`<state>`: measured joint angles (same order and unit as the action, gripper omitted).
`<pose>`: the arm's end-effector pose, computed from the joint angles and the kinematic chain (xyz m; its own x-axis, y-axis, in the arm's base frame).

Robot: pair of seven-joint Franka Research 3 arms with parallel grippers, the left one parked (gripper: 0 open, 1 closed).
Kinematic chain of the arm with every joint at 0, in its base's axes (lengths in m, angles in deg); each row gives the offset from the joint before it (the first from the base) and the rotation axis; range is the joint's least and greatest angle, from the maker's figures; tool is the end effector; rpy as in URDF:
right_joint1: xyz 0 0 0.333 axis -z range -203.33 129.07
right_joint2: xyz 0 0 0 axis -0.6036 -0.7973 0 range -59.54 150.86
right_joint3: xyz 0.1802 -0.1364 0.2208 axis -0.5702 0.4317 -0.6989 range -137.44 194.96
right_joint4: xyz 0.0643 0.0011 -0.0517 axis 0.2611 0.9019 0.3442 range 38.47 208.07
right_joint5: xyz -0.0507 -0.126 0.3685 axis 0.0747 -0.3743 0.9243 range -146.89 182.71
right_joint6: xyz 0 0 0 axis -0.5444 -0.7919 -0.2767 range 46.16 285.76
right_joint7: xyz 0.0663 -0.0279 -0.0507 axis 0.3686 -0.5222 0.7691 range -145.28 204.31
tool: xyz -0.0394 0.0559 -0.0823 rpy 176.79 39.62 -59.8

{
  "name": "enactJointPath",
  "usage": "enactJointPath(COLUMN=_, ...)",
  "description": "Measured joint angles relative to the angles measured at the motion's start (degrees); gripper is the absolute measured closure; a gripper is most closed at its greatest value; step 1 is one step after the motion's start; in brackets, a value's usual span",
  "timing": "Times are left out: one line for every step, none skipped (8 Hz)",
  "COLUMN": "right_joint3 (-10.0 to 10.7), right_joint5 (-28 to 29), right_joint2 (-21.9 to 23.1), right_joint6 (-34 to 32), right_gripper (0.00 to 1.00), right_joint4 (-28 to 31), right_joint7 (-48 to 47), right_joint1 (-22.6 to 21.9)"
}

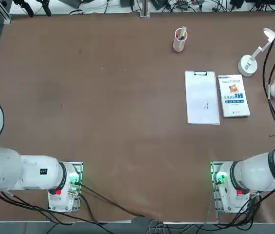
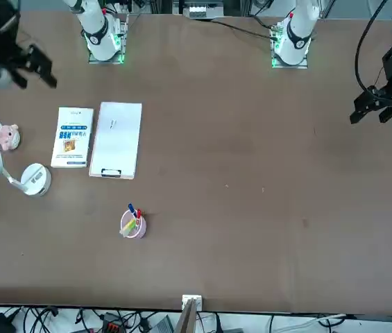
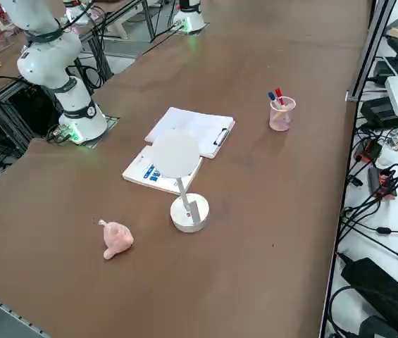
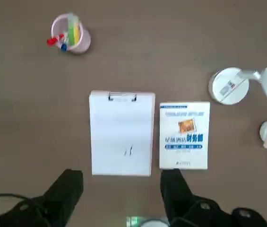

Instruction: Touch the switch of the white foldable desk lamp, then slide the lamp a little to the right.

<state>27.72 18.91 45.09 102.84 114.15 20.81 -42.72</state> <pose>0.5388 0.0647 0.6685 0.9992 -0.0337 -0.0211 -0.0340 -0.9993 -0.0145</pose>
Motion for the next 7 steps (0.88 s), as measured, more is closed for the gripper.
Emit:
enactJointPath(right_joint3=-0.01, right_joint5=0.0, right_joint2=-0.31, right_joint6=2.34, right_gripper=0.0, right_joint4=-0.02, right_joint7=-0.45, right_joint1=1.44)
enactJointPath(right_joint3=-0.27, right_joint5=0.0, right_joint2=-0.36, right_joint6=3.89, right_gripper=0.0, right_joint4=-0.04, right_joint7=-0.6, right_joint1=2.74)
enactJointPath(right_joint3=-1.33, right_joint5=-0.01, right_joint2=-0.34, right_joint6=4.26, right_gripper=0.0, right_joint4=-0.04, right_joint7=-0.8, right_joint1=3.8)
enactJointPath(right_joint3=-2.75, right_joint5=-0.54, right_joint2=-0.3, right_joint6=4.19, right_gripper=0.0, right_joint4=-0.02, right_joint7=-1.33, right_joint1=4.41)
enactJointPath(right_joint3=-3.94, right_joint5=-1.33, right_joint2=-0.25, right_joint6=4.0, right_gripper=0.0, right_joint4=0.05, right_joint7=-2.53, right_joint1=4.55)
enactJointPath(right_joint3=-4.61, right_joint5=-1.88, right_joint2=-0.17, right_joint6=3.73, right_gripper=0.0, right_joint4=0.13, right_joint7=-3.56, right_joint1=4.55)
enactJointPath(right_joint3=-4.8, right_joint5=-2.11, right_joint2=-0.14, right_joint6=3.46, right_gripper=0.0, right_joint4=0.2, right_joint7=-3.9, right_joint1=4.63)
